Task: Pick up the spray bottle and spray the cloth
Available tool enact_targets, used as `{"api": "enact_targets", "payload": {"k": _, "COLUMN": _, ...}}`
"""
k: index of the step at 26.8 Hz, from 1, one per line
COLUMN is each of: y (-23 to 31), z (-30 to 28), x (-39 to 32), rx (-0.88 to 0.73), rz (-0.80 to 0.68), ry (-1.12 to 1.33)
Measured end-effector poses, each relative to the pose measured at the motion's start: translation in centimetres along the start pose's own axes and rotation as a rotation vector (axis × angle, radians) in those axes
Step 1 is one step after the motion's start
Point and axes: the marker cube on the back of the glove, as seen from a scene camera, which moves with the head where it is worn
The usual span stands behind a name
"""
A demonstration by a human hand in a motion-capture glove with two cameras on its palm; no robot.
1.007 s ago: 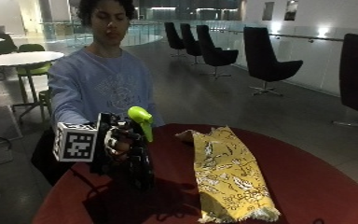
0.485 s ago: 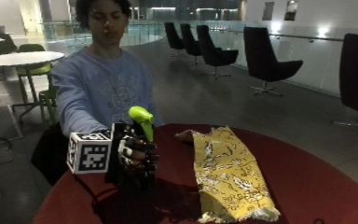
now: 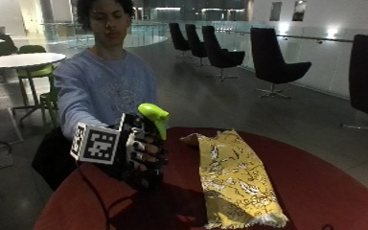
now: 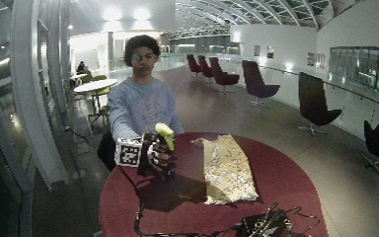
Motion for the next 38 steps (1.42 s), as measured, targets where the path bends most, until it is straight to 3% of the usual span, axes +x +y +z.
{"api": "enact_targets", "payload": {"k": 10, "y": -2.0, "z": 3.4, "x": -7.0, "rx": -0.389, "rz": -0.035, "ry": 0.014}}
{"api": "enact_targets", "payload": {"k": 22, "y": -3.2, "z": 8.4, "x": -8.4, "rx": -0.773, "rz": 0.178, "ry": 0.191}}
{"api": "enact_targets", "payload": {"k": 38, "y": -1.9, "z": 9.8, "x": -7.4, "rx": -0.915, "rz": 0.234, "ry": 0.428}}
